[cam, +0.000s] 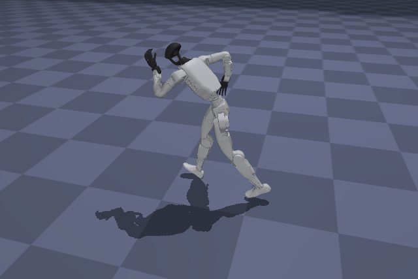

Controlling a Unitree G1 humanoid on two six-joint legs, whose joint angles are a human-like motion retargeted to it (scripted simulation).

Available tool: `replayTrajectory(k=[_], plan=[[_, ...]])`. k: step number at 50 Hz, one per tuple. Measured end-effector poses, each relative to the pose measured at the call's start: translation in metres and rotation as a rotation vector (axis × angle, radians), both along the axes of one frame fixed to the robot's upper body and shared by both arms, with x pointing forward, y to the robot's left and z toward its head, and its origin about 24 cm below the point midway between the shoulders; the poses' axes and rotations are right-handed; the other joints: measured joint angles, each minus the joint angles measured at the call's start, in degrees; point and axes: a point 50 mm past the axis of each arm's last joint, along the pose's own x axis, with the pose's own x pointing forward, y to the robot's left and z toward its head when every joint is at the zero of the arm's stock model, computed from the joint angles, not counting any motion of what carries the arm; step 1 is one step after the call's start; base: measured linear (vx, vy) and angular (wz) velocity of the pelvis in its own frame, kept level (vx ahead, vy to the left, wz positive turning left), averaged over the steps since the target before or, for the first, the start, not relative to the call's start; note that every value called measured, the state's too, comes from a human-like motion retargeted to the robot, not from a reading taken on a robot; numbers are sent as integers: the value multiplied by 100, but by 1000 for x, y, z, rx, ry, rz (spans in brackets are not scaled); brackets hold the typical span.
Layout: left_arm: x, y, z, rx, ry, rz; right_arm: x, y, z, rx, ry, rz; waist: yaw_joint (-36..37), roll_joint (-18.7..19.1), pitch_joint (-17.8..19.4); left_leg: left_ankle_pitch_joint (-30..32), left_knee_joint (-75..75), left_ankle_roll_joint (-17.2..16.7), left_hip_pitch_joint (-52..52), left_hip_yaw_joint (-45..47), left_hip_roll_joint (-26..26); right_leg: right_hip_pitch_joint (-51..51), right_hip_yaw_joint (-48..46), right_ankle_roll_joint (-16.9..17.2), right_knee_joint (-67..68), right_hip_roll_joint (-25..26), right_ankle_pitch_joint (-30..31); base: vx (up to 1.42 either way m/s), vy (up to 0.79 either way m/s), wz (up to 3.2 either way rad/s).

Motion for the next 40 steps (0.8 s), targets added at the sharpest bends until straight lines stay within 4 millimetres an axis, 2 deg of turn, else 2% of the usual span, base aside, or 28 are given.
replayTrajectory(k=[2, 3, 5, 6, 8, 9, 10, 12, 13, 15, 17, 18, 20, 21, 23, 24, 25, 27, 28, 29, 30, 32, 34, 35, 37, 38, 39, 40], plan=[[6, 11, -4, -20, 25, 20, -15, -2, -11, 101, 47, -95, -187, -94, 0, 533, -267, -123, 787, -227, 67, 328, -416, 133, -439, -99, 26, 159, -52, 69], [14, 17, -9, -32, 61, 41, -17, 1, -18, 149, 55, -134, -200, -171, 0, 760, -140, -103, 1064, -293, 44, 541, -648, 84, -351, -209, 147, 155, -54, 38], [36, 29, -28, -51, 168, 131, -11, 11, -34, 244, 44, -183, -113, -320, 0, 1044, 941, 83, 1127, -74, 24, 853, -854, -215, 403, -494, 364, 151, -53, 7], [52, 35, -45, -77, 249, 197, 2, 19, -41, 282, 12, -198, 7, -298, 0, 885, 2007, 304, 757, 256, 219, 784, -752, -413, 1114, -556, 145, 146, -52, -32], [84, 53, -93, -154, 450, 327, 40, 41, -46, 336, -94, -212, 314, -183, 0, 267, 4202, 832, -164, 757, 727, 572, -548, -741, 2497, -544, -514, 137, -50, -78], [98, 64, -125, -190, 574, 395, 68, 53, -38, 351, -185, -200, 511, -132, 0, -97, 5177, 1086, -693, 847, 921, 507, -464, -863, 2992, -465, -845, 129, -46, -116], [108, 76, -161, -219, 703, 469, 99, 67, -24, 364, -290, -179, 720, -94, 0, -452, 6083, 1323, -1233, 876, 1068, 471, -387, -972, 3396, -366, -1150, 125, -41, -139], [110, 105, -239, -200, 966, 635, 162, 92, 39, 376, -569, -59, 1196, -138, 0, -841, 7257, 1559, -2360, 774, 972, 546, -181, -1175, 3738, -143, -1525, 123, -30, -161], [100, 119, -276, -163, 1091, 708, 184, 103, 80, 376, -720, 14, 1458, -208, 0, -943, 7570, 1590, -2889, 738, 806, 631, -43, -1252, 3821, -69, -1629, 123, -18, -168], [64, 142, -334, -79, 1320, 799, 203, 125, 164, 382, -1013, 145, 2029, -435, 0, -1073, 7675, 1638, -3864, 800, 463, 860, 278, -1292, 3853, -16, -1644, 125, -7, -161], [23, 160, -368, -34, 1523, 809, 193, 141, 231, 405, -1267, 257, 2622, -741, 0, -1162, 7043, 1785, -4642, 1116, 370, 1174, 604, -1174, 3633, -91, -1424, 128, 2, -129], [3, 168, -380, -30, 1617, 803, 181, 147, 258, 412, -1374, 320, 2891, -899, 0, -1173, 6508, 1850, -4940, 1329, 386, 1367, 748, -1090, 3416, -158, -1261, 132, 8, -100], [-35, 181, -397, -34, 1802, 795, 153, 156, 296, 381, -1540, 464, 3331, -1189, -34, -1051, 4972, 1812, -5285, 1739, 356, 1853, 983, -922, 2763, -319, -824, 137, 13, -82], [-54, 186, -405, -36, 1892, 794, 140, 158, 308, 344, -1602, 529, 3501, -1305, -51, -916, 3893, 1679, -5246, 1886, 283, 2161, 1070, -839, 2369, -391, -523, 144, 18, -85], [-91, 194, -416, -53, 2061, 791, 115, 163, 322, 298, -1696, 638, 3859, -1477, -64, -698, 1560, 1309, -4923, 2088, 163, 2828, 1259, -644, 1664, -465, 111, 152, 25, -121], [-107, 197, -419, -70, 2130, 787, 105, 164, 322, 307, -1721, 677, 4058, -1510, -57, -687, 522, 1053, -4655, 2145, 174, 3207, 1384, -537, 1395, -446, 400, 160, 32, -164], [-122, 199, -422, -91, 2193, 783, 97, 165, 321, 328, -1737, 711, 4265, -1524, -46, -720, -429, 775, -4366, 2190, 217, 3603, 1524, -430, 1156, -408, 671, 164, 37, -164], [-134, 199, -424, -123, 2243, 765, 91, 165, 308, 363, -1729, 715, 4534, -1493, -42, -745, -1144, 399, -3930, 2509, 433, 4272, 1854, -369, 1032, -337, 1039, 165, 42, -127], [-133, 199, -424, -133, 2242, 753, 91, 164, 299, 364, -1712, 691, 4599, -1481, -45, -584, -1148, 348, -3732, 2770, 560, 4513, 2016, -417, 1140, -296, 1174, 161, 44, -66], [-127, 198, -424, -141, 2224, 739, 94, 162, 288, 358, -1676, 657, 4591, -1503, -53, -438, -823, 444, -3645, 2941, 665, 4623, 2139, -506, 1456, -267, 1238, 159, 43, -23], [-118, 197, -424, -148, 2198, 723, 98, 161, 276, 348, -1630, 619, 4546, -1543, -62, -298, -333, 612, -3612, 3067, 760, 4666, 2242, -615, 1877, -244, 1265, 158, 43, 38], [-82, 188, -425, -161, 2090, 666, 116, 157, 242, 396, -1428, 547, 4194, -1684, -44, -944, 1567, 1063, -4002, 2771, 778, 4340, 2253, -805, 3435, -234, 797, 154, 41, 105], [-24, 173, -412, -155, 1917, 564, 139, 152, 185, 478, -1137, 401, 3791, -1786, 0, -1670, 2843, 1234, -4088, 2575, 610, 3734, 2159, -954, 5226, -250, 86, 146, 35, 146], [9, 164, -396, -138, 1807, 510, 148, 147, 146, 500, -974, 298, 3592, -1828, 0, -1951, 3179, 1283, -3991, 2543, 479, 3364, 2085, -1038, 6074, -291, -250, 139, 27, 146], [76, 139, -333, -55, 1503, 435, 148, 128, 62, 465, -646, 65, 3282, -1778, 0, -2307, 3293, 1383, -3590, 2442, 259, 2457, 1926, -1190, 7298, -323, -752, 133, 17, 132], [101, 124, -290, -13, 1328, 417, 136, 115, 26, 439, -504, -30, 3127, -1687, 0, -2400, 3262, 1400, -3393, 2349, 191, 1966, 1822, -1242, 7679, -293, -947, 129, 8, 129], [116, 107, -245, 14, 1147, 408, 119, 100, 1, 408, -396, -91, 2932, -1550, 0, -2418, 3208, 1367, -3219, 2220, 157, 1482, 1671, -1265, 7838, -255, -1075, 127, 2, 133], [122, 91, -198, 29, 963, 404, 100, 85, -18, 375, -305, -135, 2717, -1390, 0, -2398, 3142, 1309, -3057, 2074, 141, 1003, 1497, -1274, 7887, -212, -1169, 128, -3, 142]])
